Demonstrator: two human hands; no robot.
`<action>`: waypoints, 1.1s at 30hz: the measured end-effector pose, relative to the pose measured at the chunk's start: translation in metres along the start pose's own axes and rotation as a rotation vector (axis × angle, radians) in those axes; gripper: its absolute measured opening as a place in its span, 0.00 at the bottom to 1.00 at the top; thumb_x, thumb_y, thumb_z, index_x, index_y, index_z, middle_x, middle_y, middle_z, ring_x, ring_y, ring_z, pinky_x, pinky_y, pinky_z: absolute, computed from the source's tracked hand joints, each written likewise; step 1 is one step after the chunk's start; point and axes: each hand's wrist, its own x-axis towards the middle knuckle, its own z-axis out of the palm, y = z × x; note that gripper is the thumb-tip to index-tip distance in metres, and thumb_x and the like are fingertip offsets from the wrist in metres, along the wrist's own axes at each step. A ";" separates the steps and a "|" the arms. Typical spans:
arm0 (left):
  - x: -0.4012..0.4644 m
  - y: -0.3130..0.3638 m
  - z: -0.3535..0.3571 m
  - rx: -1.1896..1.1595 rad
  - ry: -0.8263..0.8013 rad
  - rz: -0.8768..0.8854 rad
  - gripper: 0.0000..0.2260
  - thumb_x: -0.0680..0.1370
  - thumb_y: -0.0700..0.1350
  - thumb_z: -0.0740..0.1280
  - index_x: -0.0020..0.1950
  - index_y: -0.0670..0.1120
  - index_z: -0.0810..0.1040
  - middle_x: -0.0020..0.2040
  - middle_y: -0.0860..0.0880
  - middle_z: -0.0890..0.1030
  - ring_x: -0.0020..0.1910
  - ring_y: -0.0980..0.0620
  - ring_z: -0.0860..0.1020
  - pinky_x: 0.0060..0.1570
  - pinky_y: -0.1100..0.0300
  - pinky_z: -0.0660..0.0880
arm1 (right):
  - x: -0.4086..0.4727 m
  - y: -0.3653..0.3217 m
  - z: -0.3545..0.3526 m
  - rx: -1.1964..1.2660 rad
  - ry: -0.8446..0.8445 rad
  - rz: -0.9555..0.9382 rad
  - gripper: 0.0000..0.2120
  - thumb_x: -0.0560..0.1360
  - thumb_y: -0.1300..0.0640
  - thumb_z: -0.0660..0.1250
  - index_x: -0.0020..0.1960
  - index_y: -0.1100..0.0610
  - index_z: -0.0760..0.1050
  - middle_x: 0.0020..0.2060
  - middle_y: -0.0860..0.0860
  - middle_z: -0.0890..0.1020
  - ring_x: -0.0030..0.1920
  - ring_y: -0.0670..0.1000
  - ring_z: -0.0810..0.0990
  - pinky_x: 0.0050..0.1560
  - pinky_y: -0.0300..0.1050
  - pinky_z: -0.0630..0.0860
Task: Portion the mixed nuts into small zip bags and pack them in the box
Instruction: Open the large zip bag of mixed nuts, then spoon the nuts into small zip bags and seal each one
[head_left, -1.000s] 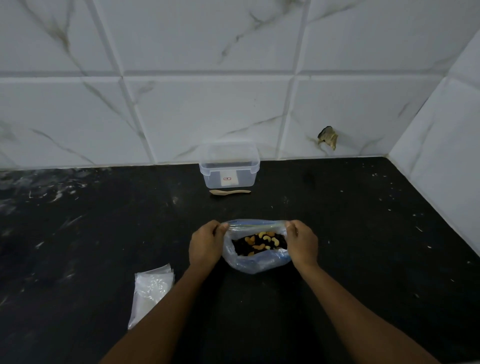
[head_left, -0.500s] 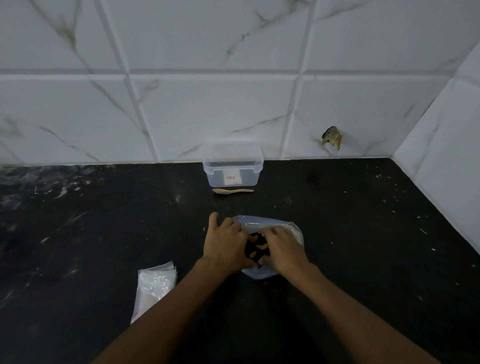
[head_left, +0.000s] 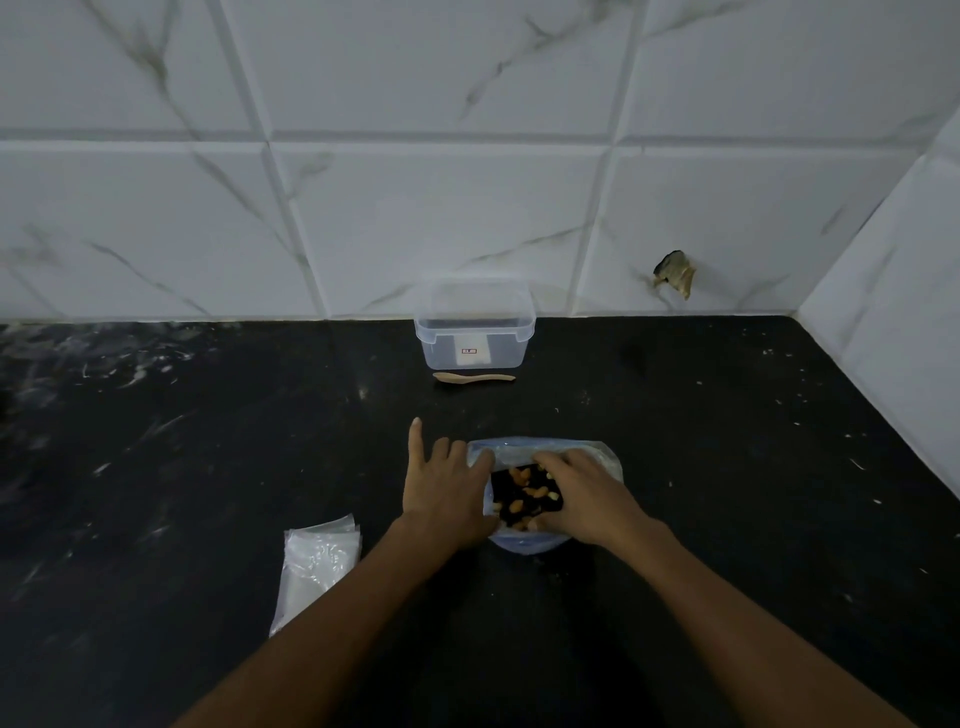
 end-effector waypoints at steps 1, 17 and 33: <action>-0.002 0.000 0.002 -0.011 0.010 -0.004 0.33 0.73 0.67 0.62 0.74 0.54 0.63 0.71 0.45 0.69 0.72 0.44 0.64 0.71 0.32 0.33 | 0.000 0.002 0.001 0.007 0.001 -0.001 0.41 0.68 0.39 0.71 0.74 0.45 0.56 0.71 0.51 0.65 0.71 0.53 0.62 0.68 0.52 0.67; -0.025 -0.005 0.005 -0.324 0.183 -0.099 0.28 0.79 0.63 0.57 0.77 0.56 0.58 0.70 0.50 0.71 0.70 0.50 0.69 0.73 0.35 0.36 | -0.006 -0.011 -0.005 0.135 0.277 -0.029 0.11 0.76 0.50 0.66 0.56 0.52 0.78 0.48 0.47 0.82 0.48 0.45 0.79 0.49 0.40 0.76; -0.128 -0.099 0.055 -0.501 0.235 -0.633 0.14 0.79 0.52 0.66 0.64 0.51 0.77 0.58 0.50 0.79 0.52 0.53 0.79 0.51 0.56 0.76 | 0.008 -0.154 0.027 0.367 0.048 -0.122 0.03 0.76 0.52 0.67 0.45 0.51 0.78 0.37 0.47 0.83 0.39 0.46 0.81 0.42 0.45 0.81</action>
